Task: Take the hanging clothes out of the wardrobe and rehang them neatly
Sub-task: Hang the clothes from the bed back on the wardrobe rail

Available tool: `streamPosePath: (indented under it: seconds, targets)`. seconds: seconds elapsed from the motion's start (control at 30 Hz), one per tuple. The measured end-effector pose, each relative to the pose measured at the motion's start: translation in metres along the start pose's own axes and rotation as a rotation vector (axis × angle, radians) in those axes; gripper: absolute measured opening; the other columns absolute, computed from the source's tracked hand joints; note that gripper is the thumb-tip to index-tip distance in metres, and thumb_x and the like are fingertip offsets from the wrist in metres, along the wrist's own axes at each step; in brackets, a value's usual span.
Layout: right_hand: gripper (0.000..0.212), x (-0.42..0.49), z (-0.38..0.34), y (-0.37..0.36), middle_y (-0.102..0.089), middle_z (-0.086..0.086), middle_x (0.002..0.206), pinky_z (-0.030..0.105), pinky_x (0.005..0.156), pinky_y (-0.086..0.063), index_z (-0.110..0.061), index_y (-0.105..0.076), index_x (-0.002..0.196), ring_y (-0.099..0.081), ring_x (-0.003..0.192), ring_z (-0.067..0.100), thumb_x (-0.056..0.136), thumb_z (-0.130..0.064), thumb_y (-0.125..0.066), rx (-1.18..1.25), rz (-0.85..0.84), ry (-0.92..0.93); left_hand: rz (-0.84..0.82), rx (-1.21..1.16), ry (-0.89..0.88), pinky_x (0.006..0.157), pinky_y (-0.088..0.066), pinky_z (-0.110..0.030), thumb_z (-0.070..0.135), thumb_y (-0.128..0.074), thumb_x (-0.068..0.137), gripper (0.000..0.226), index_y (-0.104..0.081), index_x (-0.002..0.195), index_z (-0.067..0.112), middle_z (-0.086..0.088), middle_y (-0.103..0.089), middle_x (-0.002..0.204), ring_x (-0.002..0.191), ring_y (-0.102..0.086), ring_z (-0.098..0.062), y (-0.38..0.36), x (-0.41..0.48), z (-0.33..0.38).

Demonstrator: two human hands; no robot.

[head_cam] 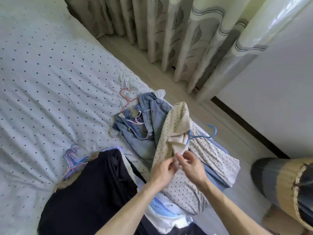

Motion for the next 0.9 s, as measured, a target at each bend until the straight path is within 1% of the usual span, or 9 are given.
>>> streamPosePath:
  seconds: [0.07, 0.17, 0.23, 0.37, 0.43, 0.53, 0.63, 0.73, 0.9]
  targets:
    - [0.018, -0.009, 0.009, 0.03, -0.073, -0.005, 0.085, 0.037, 0.076, -0.055, -0.02, -0.067, 0.09, -0.069, 0.082, 0.015, 0.093, -0.038, -0.064, -0.046, 0.124, -0.01, -0.059, 0.017, -0.034, 0.069, -0.051, -0.032, 0.057, -0.05, 0.096, 0.034, -0.064, 0.109, 0.029, 0.003, -0.075, 0.096, 0.086, -0.067, -0.017, -0.015, -0.014, 0.027]
    - [0.01, -0.032, 0.023, 0.073, -0.071, -0.006, 0.085, 0.027, 0.064, -0.048, -0.021, -0.066, 0.088, -0.067, 0.084, 0.022, 0.094, -0.027, -0.061, -0.064, 0.174, -0.031, -0.228, 0.077, -0.101, 0.091, -0.053, -0.027, 0.047, -0.058, 0.093, 0.028, -0.069, 0.116, 0.037, 0.013, -0.073, 0.111, 0.1, -0.066, -0.006, -0.032, -0.025, 0.058]
    - [0.009, -0.054, 0.029, 0.102, -0.07, -0.011, 0.091, 0.02, 0.064, -0.046, -0.027, -0.067, 0.095, -0.067, 0.087, 0.013, 0.096, -0.023, -0.059, -0.097, 0.176, 0.003, -0.203, 0.183, -0.177, 0.101, -0.047, -0.029, 0.041, -0.057, 0.093, 0.036, -0.065, 0.127, 0.036, 0.011, -0.066, 0.127, 0.114, -0.061, -0.009, -0.022, -0.023, 0.083]
    - [0.018, -0.117, 0.033, 0.163, -0.069, -0.02, 0.092, 0.008, 0.063, -0.044, -0.042, -0.065, 0.101, -0.062, 0.082, -0.01, 0.096, -0.026, -0.058, -0.144, 0.246, 0.099, -0.056, 0.336, -0.43, 0.116, -0.03, -0.038, 0.056, -0.053, 0.091, 0.071, -0.032, 0.153, 0.028, 0.005, -0.037, 0.154, 0.14, -0.034, -0.015, -0.003, -0.023, 0.179]
    - [0.021, -0.153, 0.035, 0.192, -0.068, -0.026, 0.09, 0.007, 0.065, -0.043, -0.046, -0.064, 0.1, -0.062, 0.081, -0.013, 0.097, -0.026, -0.059, -0.131, 0.309, 0.148, -0.027, 0.435, -0.628, 0.119, -0.026, -0.037, 0.068, -0.043, 0.085, 0.08, -0.034, 0.153, 0.026, 0.003, -0.037, 0.156, 0.142, -0.032, -0.016, -0.018, -0.038, 0.24]
    - [0.016, -0.21, 0.048, 0.234, -0.069, -0.026, 0.088, 0.013, 0.069, -0.045, -0.045, -0.066, 0.102, -0.063, 0.085, -0.007, 0.097, -0.03, -0.06, -0.086, 0.434, 0.202, -0.068, 0.493, -0.954, 0.108, -0.042, -0.044, 0.056, -0.037, 0.092, 0.059, -0.064, 0.124, 0.016, -0.007, -0.064, 0.129, 0.123, -0.056, -0.026, -0.07, -0.079, 0.322]
    - [0.019, -0.271, 0.073, 0.276, -0.067, -0.026, 0.097, 0.007, 0.07, -0.044, -0.042, -0.067, 0.112, -0.059, 0.093, -0.012, 0.098, -0.032, -0.059, -0.034, 0.579, 0.234, -0.118, 0.445, -1.116, 0.077, -0.052, -0.045, 0.046, -0.031, 0.099, 0.043, -0.061, 0.09, 0.017, -0.002, -0.071, 0.082, 0.078, -0.064, -0.031, -0.117, -0.125, 0.38]
    - [0.023, -0.349, 0.115, 0.313, -0.07, -0.019, 0.103, 0.004, 0.075, -0.045, -0.035, -0.069, 0.116, -0.061, 0.095, -0.009, 0.097, -0.027, -0.06, -0.023, 0.811, 0.251, -0.218, 0.348, -1.072, 0.074, -0.053, -0.043, 0.055, -0.03, 0.097, 0.036, -0.05, 0.092, 0.025, 0.007, -0.072, 0.083, 0.078, -0.067, -0.026, -0.161, -0.173, 0.419]
    - [0.025, -0.495, 0.2, 0.341, -0.069, -0.017, 0.096, 0.03, 0.08, -0.053, -0.04, -0.067, 0.114, -0.062, 0.085, 0.002, 0.096, -0.023, -0.061, -0.078, 1.208, 0.163, -0.344, 0.261, -1.232, 0.072, -0.056, -0.044, 0.046, -0.039, 0.104, 0.026, -0.049, 0.085, 0.031, 0.011, -0.07, 0.08, 0.072, -0.066, -0.017, -0.245, -0.294, 0.477]
Point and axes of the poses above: each hand's wrist, its own x-axis towards the middle knuckle, its own y-axis out of the back of the hand, z = x × y, the point moved 9 cm from there along x, towards the middle knuckle
